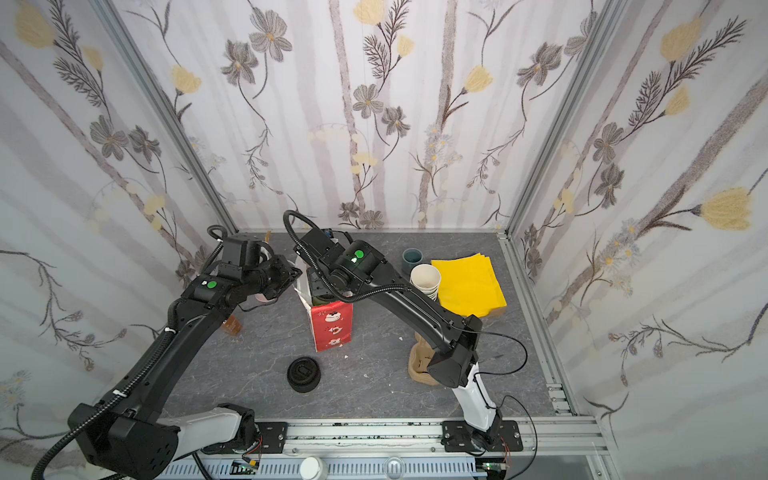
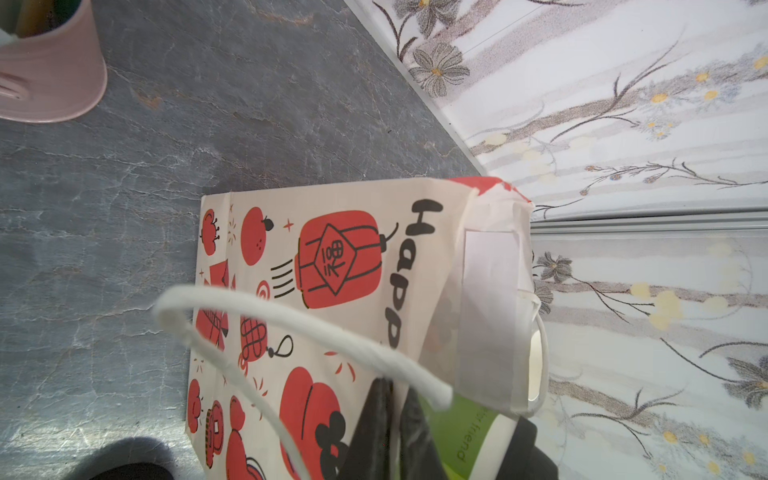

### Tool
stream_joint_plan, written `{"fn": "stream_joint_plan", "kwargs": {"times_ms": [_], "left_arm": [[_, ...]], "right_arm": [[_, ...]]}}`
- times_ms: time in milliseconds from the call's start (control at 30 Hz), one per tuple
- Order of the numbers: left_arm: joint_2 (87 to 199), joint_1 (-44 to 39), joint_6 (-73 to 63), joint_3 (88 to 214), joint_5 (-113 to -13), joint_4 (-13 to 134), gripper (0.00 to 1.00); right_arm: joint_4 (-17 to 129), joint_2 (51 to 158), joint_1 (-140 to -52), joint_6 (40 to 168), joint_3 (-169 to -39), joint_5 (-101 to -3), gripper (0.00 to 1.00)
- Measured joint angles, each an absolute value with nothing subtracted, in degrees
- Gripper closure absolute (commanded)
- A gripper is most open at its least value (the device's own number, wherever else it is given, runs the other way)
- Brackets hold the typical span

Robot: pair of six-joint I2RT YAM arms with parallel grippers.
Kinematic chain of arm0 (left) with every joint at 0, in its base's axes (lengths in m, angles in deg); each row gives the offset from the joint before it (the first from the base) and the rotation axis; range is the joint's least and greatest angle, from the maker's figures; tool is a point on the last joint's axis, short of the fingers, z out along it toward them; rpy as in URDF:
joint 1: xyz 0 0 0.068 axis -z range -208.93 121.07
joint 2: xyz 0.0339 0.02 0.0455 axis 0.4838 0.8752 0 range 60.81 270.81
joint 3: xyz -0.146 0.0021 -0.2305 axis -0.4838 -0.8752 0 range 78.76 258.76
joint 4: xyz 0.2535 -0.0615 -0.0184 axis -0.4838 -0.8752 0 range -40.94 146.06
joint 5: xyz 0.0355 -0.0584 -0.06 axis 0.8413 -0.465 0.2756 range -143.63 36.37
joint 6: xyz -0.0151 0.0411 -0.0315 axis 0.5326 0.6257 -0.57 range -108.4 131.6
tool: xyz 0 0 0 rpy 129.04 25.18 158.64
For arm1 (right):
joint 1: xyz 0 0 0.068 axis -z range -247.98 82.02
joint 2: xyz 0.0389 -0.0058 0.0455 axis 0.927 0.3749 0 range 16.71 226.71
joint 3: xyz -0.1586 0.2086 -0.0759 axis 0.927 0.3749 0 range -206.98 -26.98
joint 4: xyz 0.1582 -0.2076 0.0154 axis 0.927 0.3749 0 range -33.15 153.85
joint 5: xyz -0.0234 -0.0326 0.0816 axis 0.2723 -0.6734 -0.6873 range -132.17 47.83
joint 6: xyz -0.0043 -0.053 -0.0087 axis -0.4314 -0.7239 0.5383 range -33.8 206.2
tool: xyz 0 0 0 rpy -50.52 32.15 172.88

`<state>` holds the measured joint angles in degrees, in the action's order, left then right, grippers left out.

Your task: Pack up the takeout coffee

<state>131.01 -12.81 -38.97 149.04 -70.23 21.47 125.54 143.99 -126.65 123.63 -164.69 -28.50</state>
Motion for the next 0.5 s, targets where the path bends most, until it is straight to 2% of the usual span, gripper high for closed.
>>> {"fn": "stream_joint_plan", "kwargs": {"times_ms": [100,500], "left_arm": [[130.7,-12.7,-39.2,148.1,-70.4,21.5,1.0],[128.2,-12.1,-41.0,145.9,-69.9,21.5,1.0]], "right_arm": [[125.7,145.1,-126.7,123.6,-164.7,-28.5,0.41],[126.6,147.8,-127.0,122.5,-164.7,-27.9,0.4]]}}
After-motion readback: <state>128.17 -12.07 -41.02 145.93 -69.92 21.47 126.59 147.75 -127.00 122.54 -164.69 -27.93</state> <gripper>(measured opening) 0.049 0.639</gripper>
